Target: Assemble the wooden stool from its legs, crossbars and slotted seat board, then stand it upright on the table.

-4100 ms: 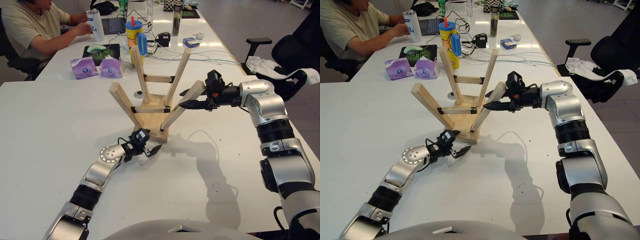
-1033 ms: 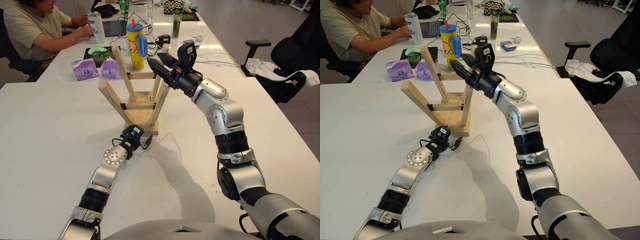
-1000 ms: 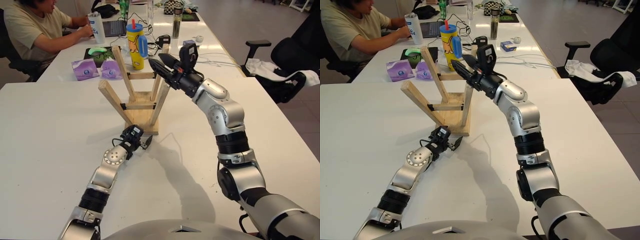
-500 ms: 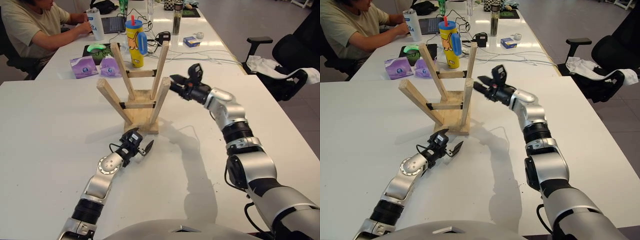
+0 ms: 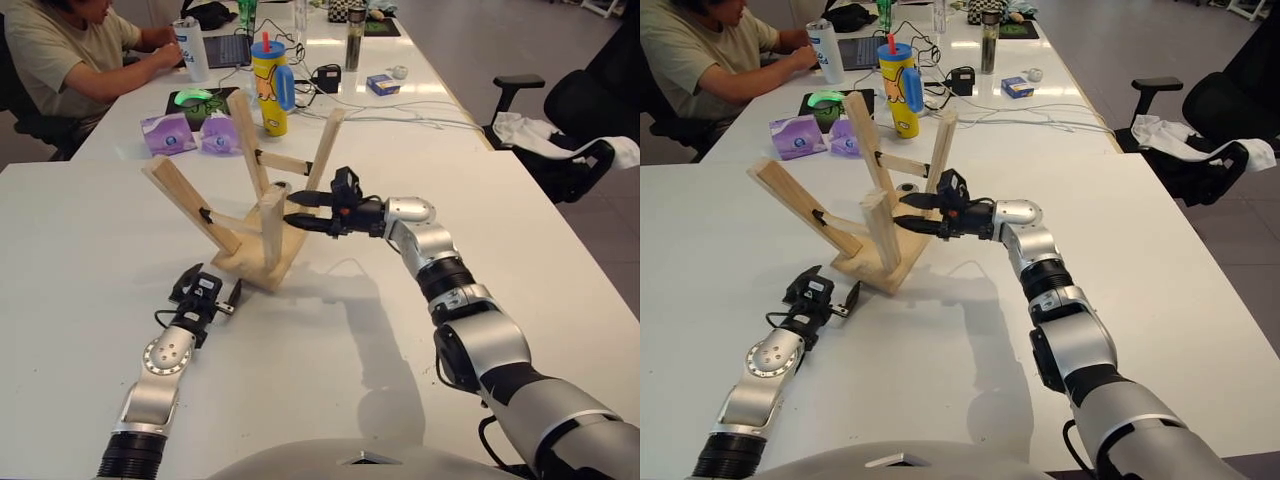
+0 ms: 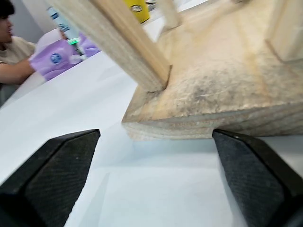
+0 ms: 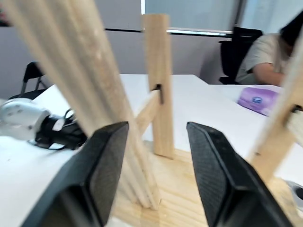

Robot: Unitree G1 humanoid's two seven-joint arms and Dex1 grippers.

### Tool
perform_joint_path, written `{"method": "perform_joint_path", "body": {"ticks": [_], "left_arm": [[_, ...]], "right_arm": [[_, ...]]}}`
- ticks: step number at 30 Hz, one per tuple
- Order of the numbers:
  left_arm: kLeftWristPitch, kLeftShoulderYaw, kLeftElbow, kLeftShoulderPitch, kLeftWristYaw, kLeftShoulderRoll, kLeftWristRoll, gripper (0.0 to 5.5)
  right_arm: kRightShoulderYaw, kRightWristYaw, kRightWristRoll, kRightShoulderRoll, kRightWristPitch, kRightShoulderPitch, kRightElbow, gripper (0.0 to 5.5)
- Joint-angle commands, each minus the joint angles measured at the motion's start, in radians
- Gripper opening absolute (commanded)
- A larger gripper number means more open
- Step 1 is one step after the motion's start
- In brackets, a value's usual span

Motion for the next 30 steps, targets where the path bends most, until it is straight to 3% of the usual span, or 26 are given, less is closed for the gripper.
{"method": "perform_joint_path", "body": {"ticks": [1,6,13,16,19,23,27,30], "left_arm": [[0.049,0.001,0.149,-0.046,-0.004,0.022,0.029,4.40],[0.032,-0.021,0.233,-0.137,-0.001,0.007,0.035,4.40],[0.023,-0.022,0.250,-0.162,0.012,-0.009,0.025,4.40],[0.042,-0.016,0.187,-0.120,0.031,-0.024,0.020,4.40],[0.064,-0.004,0.101,-0.035,0.059,-0.040,0.017,4.40],[0.086,0.008,0.021,0.069,0.085,-0.053,0.023,4.40],[0.091,0.026,-0.021,0.122,0.092,-0.038,0.032,4.40],[0.085,0.021,0.009,0.106,0.074,-0.016,0.040,4.40]], "right_arm": [[0.080,-0.013,-0.020,0.079,0.046,0.072,-0.130,2.29],[0.162,-0.059,-0.039,0.105,0.091,0.198,-0.274,2.29],[0.181,-0.116,-0.029,0.003,0.278,0.366,-0.575,2.29],[0.160,-0.175,0.029,-0.065,0.465,0.492,-0.787,2.29],[0.110,-0.228,0.112,-0.146,0.629,0.645,-0.989,2.00],[-0.051,-0.353,0.195,-0.199,0.747,0.805,-1.105,1.42],[-0.180,-0.475,0.194,-0.214,0.726,0.856,-1.078,0.82],[-0.227,-0.618,0.086,-0.221,0.624,0.817,-0.914,0.26]]}}
